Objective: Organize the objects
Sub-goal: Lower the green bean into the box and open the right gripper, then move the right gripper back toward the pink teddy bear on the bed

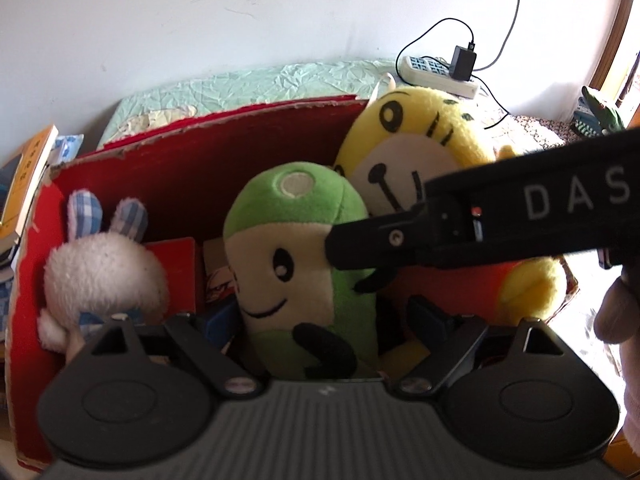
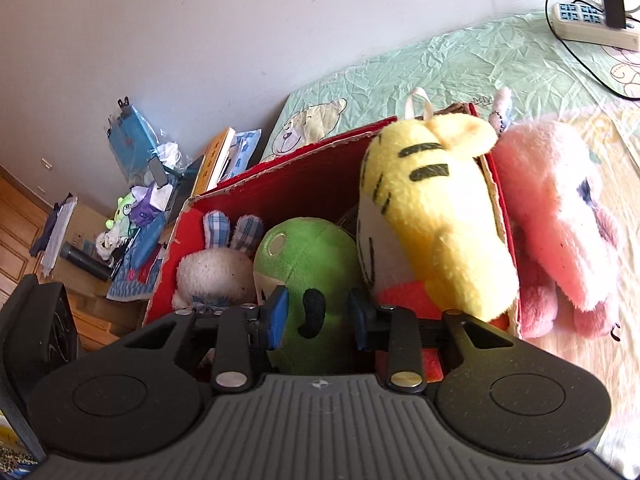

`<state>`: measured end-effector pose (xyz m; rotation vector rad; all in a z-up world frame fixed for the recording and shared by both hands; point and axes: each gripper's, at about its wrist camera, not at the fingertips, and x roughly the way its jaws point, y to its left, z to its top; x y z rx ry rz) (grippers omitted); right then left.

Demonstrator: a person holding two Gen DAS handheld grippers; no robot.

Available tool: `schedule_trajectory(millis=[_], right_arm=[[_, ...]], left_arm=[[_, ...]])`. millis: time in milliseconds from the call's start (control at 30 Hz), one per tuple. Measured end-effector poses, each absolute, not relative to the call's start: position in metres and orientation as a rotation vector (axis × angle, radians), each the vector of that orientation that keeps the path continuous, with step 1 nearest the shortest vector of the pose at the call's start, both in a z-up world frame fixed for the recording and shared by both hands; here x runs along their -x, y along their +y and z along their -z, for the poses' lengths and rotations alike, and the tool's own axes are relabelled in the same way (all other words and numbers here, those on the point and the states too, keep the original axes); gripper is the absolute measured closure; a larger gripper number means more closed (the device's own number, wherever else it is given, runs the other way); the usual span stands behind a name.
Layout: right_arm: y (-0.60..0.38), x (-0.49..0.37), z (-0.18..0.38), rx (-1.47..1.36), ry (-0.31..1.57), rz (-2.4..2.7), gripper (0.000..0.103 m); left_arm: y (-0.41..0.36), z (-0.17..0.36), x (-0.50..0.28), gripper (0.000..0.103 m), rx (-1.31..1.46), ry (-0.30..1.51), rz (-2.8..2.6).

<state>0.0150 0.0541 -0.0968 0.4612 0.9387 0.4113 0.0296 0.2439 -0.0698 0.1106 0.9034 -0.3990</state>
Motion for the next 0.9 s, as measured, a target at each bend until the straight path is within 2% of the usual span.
schedule_trajectory(millis=[900], right_arm=[[0.041,0.008,0.099,-0.503,0.892,-0.347,0.07]], left_arm=[[0.235,0.054,-0.019,0.008,-0.143,0.908,0.359]])
